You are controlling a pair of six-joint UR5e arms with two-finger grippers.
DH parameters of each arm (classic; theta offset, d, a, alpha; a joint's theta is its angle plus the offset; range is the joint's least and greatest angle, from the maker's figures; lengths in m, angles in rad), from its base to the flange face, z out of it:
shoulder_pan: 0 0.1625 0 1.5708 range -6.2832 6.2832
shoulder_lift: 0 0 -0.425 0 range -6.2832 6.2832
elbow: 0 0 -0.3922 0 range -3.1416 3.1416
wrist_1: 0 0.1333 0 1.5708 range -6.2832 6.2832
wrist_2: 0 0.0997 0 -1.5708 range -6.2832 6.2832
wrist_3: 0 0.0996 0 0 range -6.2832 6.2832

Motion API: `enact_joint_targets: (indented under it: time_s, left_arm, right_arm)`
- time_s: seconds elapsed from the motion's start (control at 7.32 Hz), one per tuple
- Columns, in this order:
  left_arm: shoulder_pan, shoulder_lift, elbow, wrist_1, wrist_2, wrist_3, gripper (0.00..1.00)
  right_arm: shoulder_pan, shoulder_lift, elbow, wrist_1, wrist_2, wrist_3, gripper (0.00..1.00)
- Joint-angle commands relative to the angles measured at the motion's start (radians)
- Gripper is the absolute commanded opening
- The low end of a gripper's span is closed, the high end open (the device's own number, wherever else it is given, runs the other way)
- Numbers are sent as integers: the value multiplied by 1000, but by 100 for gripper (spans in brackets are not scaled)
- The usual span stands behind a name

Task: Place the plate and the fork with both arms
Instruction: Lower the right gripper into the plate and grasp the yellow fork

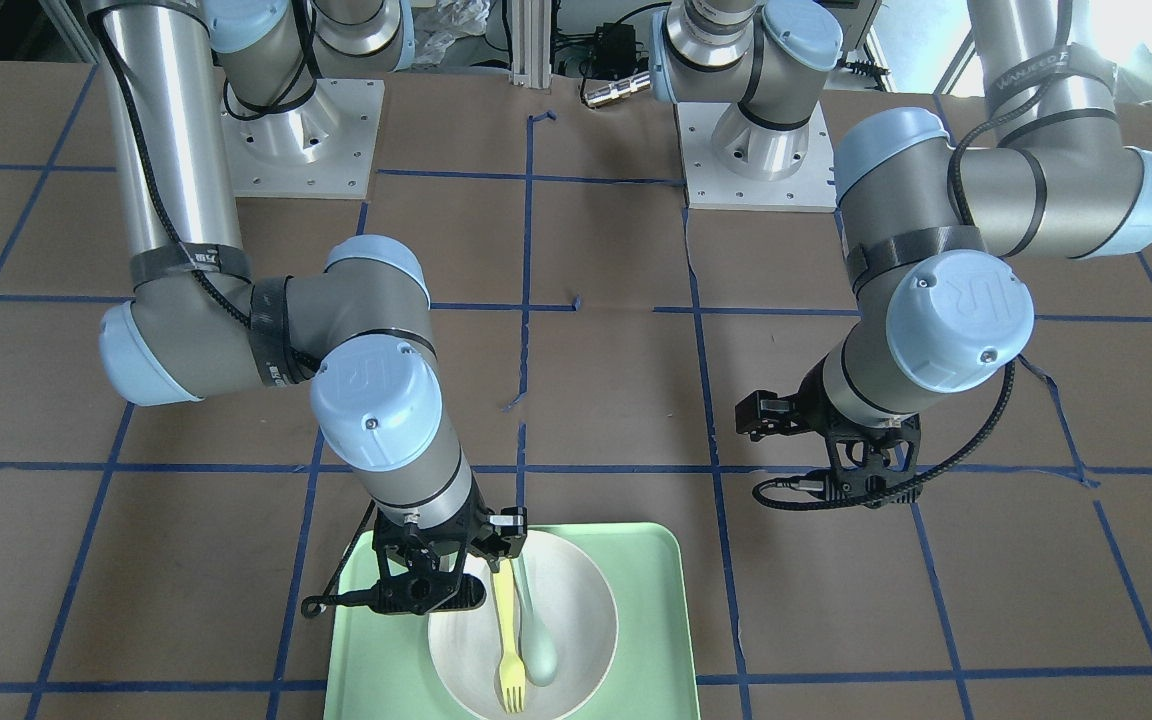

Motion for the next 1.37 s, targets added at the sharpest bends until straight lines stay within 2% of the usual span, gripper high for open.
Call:
enact_joint_targets:
  time_s: [0.0,0.41,0.82,1.23]
  left_arm:
    - [0,10,-21,19,0,0,100]
    - [0,9,-54,60,0,2,100]
    - [1,9,-134,226,3,8,100]
    - [1,10,-130,226,5,8,100]
  right_arm:
    - [1,39,-11,-27,8,2,48]
    - [11,79,-11,-41,13,-5,49]
    - [23,94,-11,-43,13,-1,49]
    - [23,114,-11,-61,11,-5,46]
